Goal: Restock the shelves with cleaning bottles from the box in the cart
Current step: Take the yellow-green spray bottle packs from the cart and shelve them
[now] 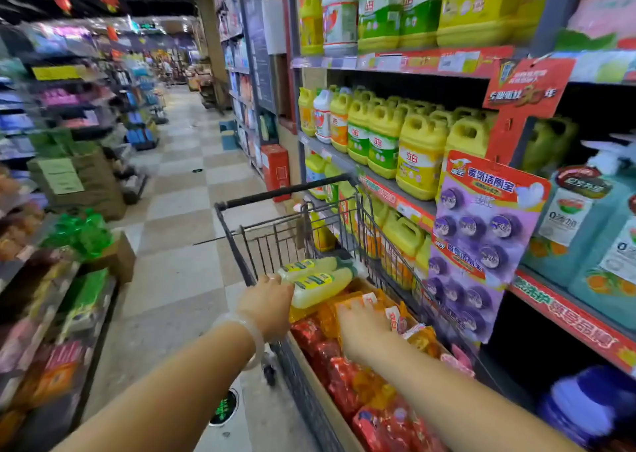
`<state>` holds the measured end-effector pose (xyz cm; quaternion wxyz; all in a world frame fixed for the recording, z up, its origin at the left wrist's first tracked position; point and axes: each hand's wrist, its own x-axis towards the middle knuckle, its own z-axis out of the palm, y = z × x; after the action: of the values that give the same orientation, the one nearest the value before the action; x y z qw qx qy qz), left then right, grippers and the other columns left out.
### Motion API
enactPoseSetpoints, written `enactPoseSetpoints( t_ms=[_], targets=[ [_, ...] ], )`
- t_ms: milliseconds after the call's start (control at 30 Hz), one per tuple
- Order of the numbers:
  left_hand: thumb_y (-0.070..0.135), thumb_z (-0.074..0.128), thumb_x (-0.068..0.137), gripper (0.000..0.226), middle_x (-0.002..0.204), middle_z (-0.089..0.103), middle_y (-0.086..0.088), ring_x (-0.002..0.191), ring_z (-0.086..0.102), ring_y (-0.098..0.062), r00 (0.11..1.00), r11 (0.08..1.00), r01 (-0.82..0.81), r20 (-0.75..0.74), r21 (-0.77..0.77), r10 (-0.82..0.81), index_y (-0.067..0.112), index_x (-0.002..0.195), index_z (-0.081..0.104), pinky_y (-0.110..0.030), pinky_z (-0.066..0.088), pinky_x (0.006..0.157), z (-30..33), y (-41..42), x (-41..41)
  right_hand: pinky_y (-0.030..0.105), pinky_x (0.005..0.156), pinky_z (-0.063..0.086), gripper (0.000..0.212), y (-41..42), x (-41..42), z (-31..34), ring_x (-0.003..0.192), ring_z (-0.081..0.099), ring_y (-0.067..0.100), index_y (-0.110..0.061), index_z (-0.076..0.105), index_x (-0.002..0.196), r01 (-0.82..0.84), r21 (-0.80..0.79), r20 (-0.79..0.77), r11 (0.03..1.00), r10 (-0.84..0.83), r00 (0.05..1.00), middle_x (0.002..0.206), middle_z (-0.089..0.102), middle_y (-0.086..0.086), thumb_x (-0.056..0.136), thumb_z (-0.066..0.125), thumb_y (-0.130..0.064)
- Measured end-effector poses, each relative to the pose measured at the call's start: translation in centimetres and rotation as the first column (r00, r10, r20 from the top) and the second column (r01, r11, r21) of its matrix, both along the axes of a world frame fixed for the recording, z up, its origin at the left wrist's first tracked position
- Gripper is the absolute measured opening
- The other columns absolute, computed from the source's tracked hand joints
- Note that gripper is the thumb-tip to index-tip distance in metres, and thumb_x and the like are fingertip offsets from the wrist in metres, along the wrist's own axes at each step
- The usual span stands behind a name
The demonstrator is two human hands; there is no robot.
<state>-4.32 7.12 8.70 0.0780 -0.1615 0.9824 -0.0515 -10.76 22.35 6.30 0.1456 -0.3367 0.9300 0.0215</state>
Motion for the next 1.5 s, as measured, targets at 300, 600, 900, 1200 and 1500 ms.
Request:
enactPoseSetpoints(
  t_ms=[300, 600, 900, 1200, 1500],
  targets=[
    [0.039, 0.060, 0.088, 0.064, 0.138, 0.041, -0.010, 0.130, 0.038, -0.030, 0.949, 0.970, 0.211, 0.212, 0.116, -0.232, 0.013, 0.140, 0.034, -0.043, 0.039, 0.105, -8.4, -11.8, -18.0, 0.042, 0.105, 0.035, 0.053, -9.7, -13.1, -8.5, 0.130, 0.038, 0.031, -0.009, 0.039, 0.135, 0.342, 0.014, 0.193, 0.940, -0.338, 0.921, 0.139, 0.039, 0.012, 0.090, 0.057, -0.032],
    [0.060, 0.050, 0.086, 0.070, 0.133, 0.050, -0.014, 0.121, 0.050, -0.031, 0.882, 0.906, 0.075, 0.395, 0.417, -0.255, 0.011, 0.135, 0.044, -0.037, 0.044, 0.098, -16.2, -20.9, -29.4, 0.039, 0.107, 0.036, 0.105, -17.7, -18.5, -15.6, 0.131, 0.036, 0.033, -0.018, 0.002, 0.150, 0.826, -0.010, 0.550, 0.563, -0.687, 0.475, 0.144, 0.036, 0.010, 0.076, 0.056, -0.069],
    [0.063, 0.071, 0.068, 0.111, 0.142, 0.030, -0.014, 0.129, 0.041, -0.031, 0.821, 0.819, -0.129, 0.524, 0.559, -0.228, 0.009, 0.148, 0.016, -0.040, 0.043, 0.104, -20.3, -22.6, -32.9, 0.037, 0.115, 0.014, 0.135, -20.2, -19.9, -17.4, 0.144, 0.012, 0.027, -0.022, -0.011, 0.150, 0.968, -0.028, 0.623, 0.248, -0.753, 0.211, 0.155, 0.020, 0.002, 0.057, 0.081, -0.057],
    [0.062, 0.084, 0.029, 0.113, 0.128, 0.044, -0.009, 0.113, 0.053, -0.022, 0.825, 0.802, -0.169, 0.528, 0.573, -0.203, 0.015, 0.126, 0.048, -0.036, 0.045, 0.102, -19.8, -22.4, -33.3, 0.039, 0.104, 0.040, 0.128, -19.1, -19.3, -18.0, 0.127, 0.041, 0.025, -0.024, 0.027, 0.138, 0.993, -0.116, 0.678, 0.033, -0.728, 0.103, 0.127, 0.051, 0.001, 0.026, 0.088, -0.034],
    [0.029, 0.092, 0.040, 0.063, 0.080, 0.075, -0.010, 0.075, 0.071, -0.023, 0.870, 0.577, -0.258, 0.446, 0.775, -0.211, 0.003, 0.092, 0.068, -0.038, 0.059, 0.075, -16.1, -21.2, -31.0, 0.028, 0.091, 0.047, 0.123, -16.5, -18.1, -15.0, 0.131, 0.039, 0.022, -0.027, 0.017, 0.148, 0.919, -0.395, 0.618, 0.005, -0.738, 0.270, 0.140, 0.037, -0.002, 0.049, 0.088, -0.014]
  ],
)
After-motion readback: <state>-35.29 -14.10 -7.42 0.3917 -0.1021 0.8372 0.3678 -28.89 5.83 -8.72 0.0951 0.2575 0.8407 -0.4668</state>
